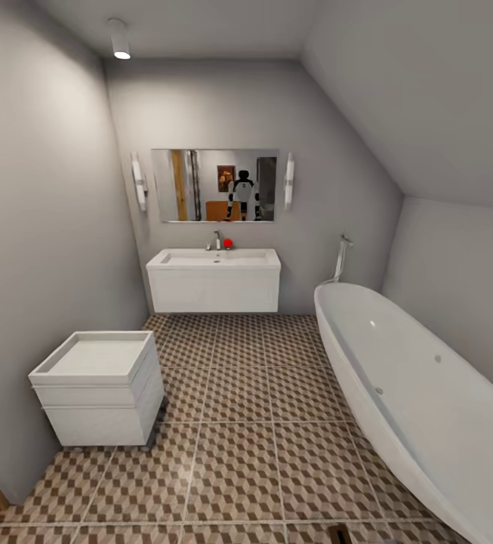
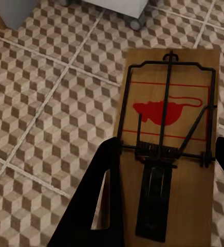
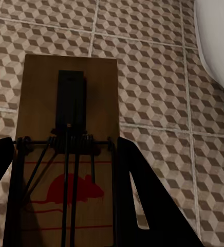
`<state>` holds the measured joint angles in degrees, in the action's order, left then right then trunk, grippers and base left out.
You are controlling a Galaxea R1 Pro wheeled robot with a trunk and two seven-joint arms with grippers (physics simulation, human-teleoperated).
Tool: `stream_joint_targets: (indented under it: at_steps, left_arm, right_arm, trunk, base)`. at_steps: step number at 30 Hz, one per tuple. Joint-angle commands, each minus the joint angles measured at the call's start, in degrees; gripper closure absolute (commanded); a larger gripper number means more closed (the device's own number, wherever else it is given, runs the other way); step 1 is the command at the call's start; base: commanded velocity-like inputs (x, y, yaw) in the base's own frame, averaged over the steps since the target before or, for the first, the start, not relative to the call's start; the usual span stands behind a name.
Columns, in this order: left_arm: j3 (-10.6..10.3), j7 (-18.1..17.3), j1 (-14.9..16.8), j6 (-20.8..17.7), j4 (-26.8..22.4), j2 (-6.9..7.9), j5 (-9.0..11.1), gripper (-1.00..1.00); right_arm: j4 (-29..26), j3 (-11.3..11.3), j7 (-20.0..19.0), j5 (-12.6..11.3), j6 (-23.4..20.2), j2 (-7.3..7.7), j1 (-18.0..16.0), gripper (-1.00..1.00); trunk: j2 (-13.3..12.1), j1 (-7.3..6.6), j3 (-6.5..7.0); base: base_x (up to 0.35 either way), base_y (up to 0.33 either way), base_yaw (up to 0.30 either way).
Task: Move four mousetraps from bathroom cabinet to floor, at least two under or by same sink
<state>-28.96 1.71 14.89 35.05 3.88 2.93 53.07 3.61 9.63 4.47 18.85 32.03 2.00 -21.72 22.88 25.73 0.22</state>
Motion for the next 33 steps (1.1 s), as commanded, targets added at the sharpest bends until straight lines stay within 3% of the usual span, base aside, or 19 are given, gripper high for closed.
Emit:
stream_joint_targets:
  at_steps: [1, 33]
  left_arm:
    - [-0.41, 0.16, 0.05, 0.2, 0.16, -0.03, 0.02, 1.0]
    - [-0.4, 0.14, 0.05, 0.2, 0.16, 0.04, 0.02, 1.0]
  right_arm:
    - [0.25, 0.31, 0.36, 0.57, 0.32, 0.02, -0.08, 1.0]
    - [0.25, 0.31, 0.36, 0.57, 0.32, 0.02, -0.08, 1.0]
  trunk:
    - [0.04, 0.06, -0.02]
    - [0.04, 0.06, -0.02]
  base:
    - [0.324, -0.113, 0.026]
    - [0.324, -0.018, 0.001]
